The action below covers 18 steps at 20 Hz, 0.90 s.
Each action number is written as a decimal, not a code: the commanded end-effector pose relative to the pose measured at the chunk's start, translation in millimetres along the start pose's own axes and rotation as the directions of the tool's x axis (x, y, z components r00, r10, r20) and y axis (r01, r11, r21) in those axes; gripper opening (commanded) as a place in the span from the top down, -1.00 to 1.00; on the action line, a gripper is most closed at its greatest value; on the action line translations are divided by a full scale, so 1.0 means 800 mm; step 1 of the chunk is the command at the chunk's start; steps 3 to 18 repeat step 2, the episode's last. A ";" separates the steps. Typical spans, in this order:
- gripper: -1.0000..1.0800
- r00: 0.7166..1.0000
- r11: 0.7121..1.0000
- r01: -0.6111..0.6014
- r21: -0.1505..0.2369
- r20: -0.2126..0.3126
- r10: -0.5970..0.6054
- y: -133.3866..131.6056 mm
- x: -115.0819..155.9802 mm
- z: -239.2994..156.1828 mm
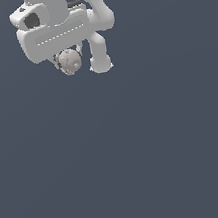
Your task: Pick up the object and move it to a goal position.
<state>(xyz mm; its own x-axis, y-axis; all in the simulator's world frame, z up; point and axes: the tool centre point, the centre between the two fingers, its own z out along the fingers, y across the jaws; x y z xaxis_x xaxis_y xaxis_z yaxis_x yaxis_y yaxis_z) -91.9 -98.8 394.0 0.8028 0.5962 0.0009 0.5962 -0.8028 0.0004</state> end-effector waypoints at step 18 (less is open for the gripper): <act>1.00 1.000 1.000 0.000 0.001 0.001 0.000 0.000 0.001 0.002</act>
